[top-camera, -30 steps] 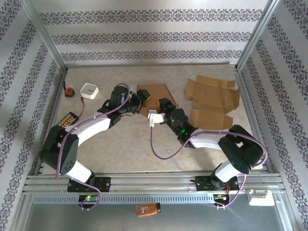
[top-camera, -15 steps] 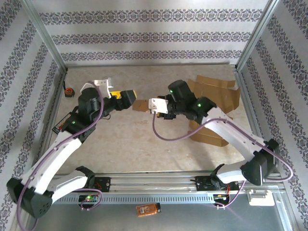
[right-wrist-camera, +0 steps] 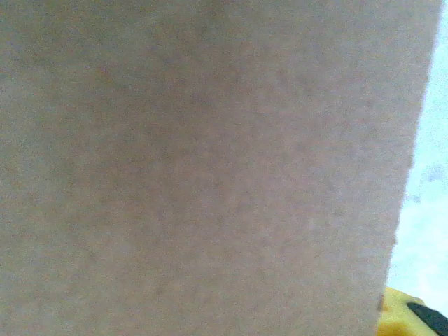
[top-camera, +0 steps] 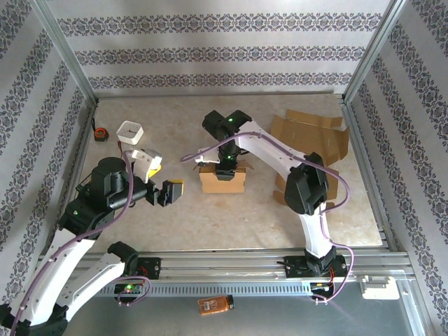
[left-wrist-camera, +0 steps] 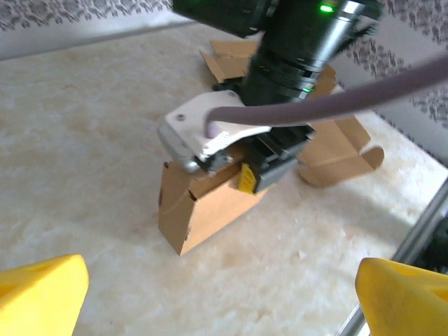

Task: Fold the paper box

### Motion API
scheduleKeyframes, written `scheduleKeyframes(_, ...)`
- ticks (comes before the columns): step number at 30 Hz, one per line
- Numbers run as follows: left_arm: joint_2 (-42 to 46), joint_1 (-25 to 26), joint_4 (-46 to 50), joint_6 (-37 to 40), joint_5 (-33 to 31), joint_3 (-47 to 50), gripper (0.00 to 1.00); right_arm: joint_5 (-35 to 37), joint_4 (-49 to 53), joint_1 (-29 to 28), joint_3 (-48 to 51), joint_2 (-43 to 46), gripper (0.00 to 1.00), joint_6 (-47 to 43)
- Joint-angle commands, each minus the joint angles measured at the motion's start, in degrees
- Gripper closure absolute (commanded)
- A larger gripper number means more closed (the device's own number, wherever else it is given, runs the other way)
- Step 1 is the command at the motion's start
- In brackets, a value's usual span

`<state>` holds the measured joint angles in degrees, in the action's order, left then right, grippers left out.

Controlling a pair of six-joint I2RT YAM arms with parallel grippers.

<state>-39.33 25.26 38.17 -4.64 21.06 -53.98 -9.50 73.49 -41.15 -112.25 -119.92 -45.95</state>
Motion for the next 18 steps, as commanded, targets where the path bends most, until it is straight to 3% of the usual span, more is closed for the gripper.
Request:
scheduleKeyframes(1,0.29,0.58,7.93,8.3,1.53,-1.23,0.01,-0.51,0.4,-0.71,-3.93,-2.06,0.53,1.36)
scheduleKeyframes(3,0.31,0.63,8.82,10.95,0.11,-1.29,0.01,-0.69,0.75,-0.77,-5.06,-3.48,0.5,1.19)
scheduleKeyframes(8,0.57,0.6,6.93,13.48,0.1,0.47,0.01,-0.9,0.68,-0.99,-5.34,-2.23,0.29,2.84)
scheduleKeyframes(18,-2.34,0.58,2.56,19.85,0.84,2.38,0.01,-4.34,-5.77,-0.87,-0.64,10.48,0.17,9.03)
